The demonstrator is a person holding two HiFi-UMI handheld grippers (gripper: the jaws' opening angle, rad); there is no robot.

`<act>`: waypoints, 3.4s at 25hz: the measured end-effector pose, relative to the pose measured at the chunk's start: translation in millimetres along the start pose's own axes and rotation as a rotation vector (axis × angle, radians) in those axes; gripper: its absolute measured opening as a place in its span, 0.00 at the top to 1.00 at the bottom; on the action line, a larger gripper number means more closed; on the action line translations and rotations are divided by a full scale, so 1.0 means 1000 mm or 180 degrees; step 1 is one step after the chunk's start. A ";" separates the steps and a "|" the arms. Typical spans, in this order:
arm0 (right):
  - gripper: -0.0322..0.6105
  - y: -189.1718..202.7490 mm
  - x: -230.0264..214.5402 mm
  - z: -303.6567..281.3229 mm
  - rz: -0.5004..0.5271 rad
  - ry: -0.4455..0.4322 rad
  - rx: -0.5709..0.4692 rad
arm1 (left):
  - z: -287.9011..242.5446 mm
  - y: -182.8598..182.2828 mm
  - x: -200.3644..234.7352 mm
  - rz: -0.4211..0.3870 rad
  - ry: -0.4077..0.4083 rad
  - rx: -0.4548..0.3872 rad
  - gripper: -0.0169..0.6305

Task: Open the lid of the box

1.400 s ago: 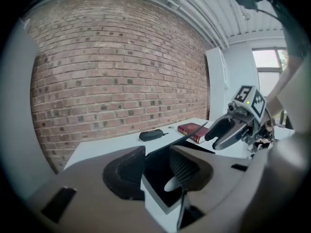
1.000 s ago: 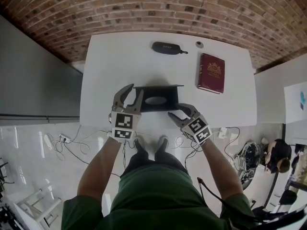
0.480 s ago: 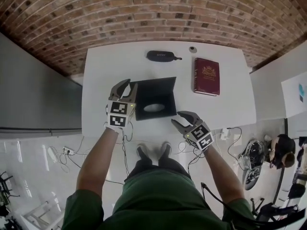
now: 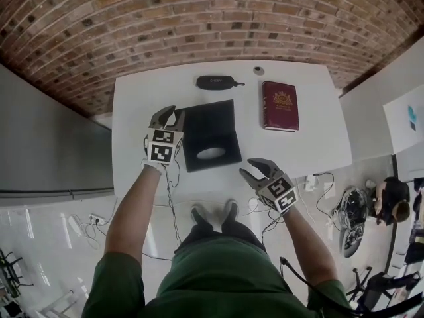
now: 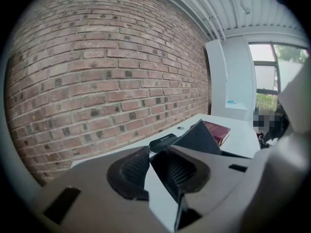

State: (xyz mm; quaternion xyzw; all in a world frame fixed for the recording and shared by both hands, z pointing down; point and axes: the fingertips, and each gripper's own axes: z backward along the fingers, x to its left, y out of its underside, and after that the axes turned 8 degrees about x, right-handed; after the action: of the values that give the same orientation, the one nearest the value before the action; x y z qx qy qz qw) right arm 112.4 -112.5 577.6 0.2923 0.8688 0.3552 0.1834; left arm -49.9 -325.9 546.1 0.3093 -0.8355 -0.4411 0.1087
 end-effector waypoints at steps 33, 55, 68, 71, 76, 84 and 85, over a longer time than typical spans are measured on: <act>0.89 -0.131 0.013 0.051 0.0115 0.0448 -0.1023 | 0.175 -0.007 -0.066 0.0234 -0.0188 -0.0824 0.81; 0.95 -0.204 0.025 0.143 0.0318 0.0867 -0.1875 | 0.242 -0.068 -0.062 0.0396 -0.0356 -0.1365 0.86; 0.95 -0.213 0.020 0.157 0.0367 0.0955 -0.1984 | 0.257 -0.083 -0.052 0.0470 -0.0365 -0.1453 0.87; 0.95 -0.214 0.021 0.158 0.0375 0.0959 -0.1984 | 0.257 -0.082 -0.052 0.0465 -0.0358 -0.1455 0.87; 0.95 -0.214 0.023 0.159 0.0381 0.0952 -0.1987 | 0.259 -0.080 -0.050 0.0443 -0.0382 -0.1486 0.87; 0.95 -0.213 0.026 0.157 0.0418 0.0938 -0.1981 | 0.260 -0.080 -0.053 0.0459 -0.0352 -0.1435 0.88; 0.95 -0.212 0.026 0.157 0.0418 0.0938 -0.1980 | 0.260 -0.080 -0.053 0.0458 -0.0352 -0.1434 0.88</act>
State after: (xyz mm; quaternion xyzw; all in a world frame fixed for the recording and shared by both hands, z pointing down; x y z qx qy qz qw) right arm 95.4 -138.5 313.9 0.2232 0.7154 0.6523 0.1131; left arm -92.4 -152.8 334.2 0.1923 -0.7405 -0.6237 0.1602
